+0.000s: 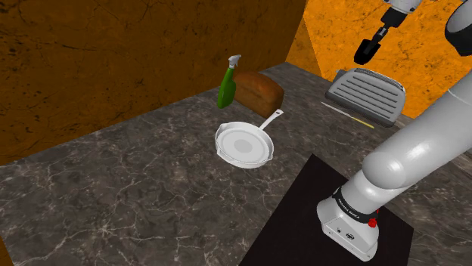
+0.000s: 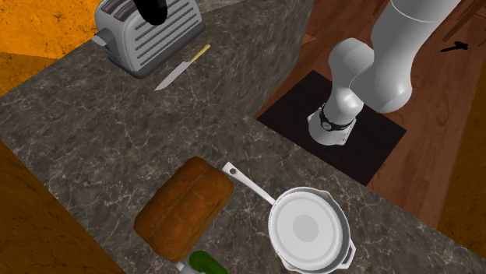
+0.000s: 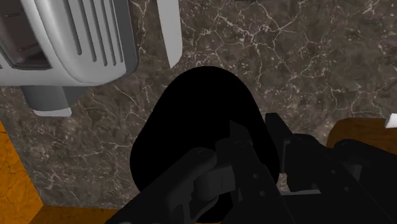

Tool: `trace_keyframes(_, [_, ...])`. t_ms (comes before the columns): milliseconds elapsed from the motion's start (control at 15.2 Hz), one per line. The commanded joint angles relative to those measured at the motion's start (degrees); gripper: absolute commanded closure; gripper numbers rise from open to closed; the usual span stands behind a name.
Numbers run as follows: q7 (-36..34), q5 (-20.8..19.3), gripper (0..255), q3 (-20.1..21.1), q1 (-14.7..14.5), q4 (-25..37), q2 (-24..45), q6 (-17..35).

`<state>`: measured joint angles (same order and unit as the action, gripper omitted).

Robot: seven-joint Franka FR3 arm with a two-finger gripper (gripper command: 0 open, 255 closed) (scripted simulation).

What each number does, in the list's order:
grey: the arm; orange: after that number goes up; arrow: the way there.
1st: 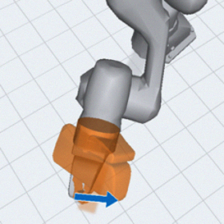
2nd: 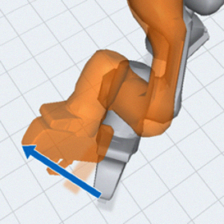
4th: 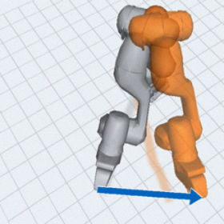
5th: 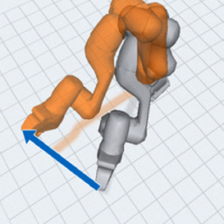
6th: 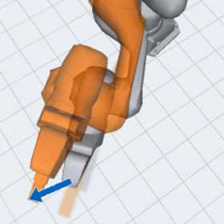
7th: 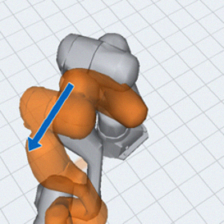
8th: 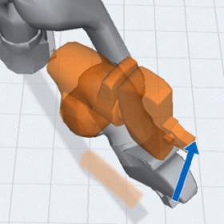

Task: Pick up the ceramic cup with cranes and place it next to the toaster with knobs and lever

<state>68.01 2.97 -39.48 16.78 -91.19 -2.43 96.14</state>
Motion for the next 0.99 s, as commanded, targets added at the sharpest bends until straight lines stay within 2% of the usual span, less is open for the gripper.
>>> trace_keyframes(0, [3.9, 2.0, 255, -2.1, 1.7, 2.3, 2.5, -0.7])
trace_keyframes(198, [9.2, 5.8, 255, -4.7, 4.8, 6.6, 7.0, -2.2])
trace_keyframes(924, [8.8, 4.0, 255, -4.0, 3.8, -4.4, 4.4, 7.0])
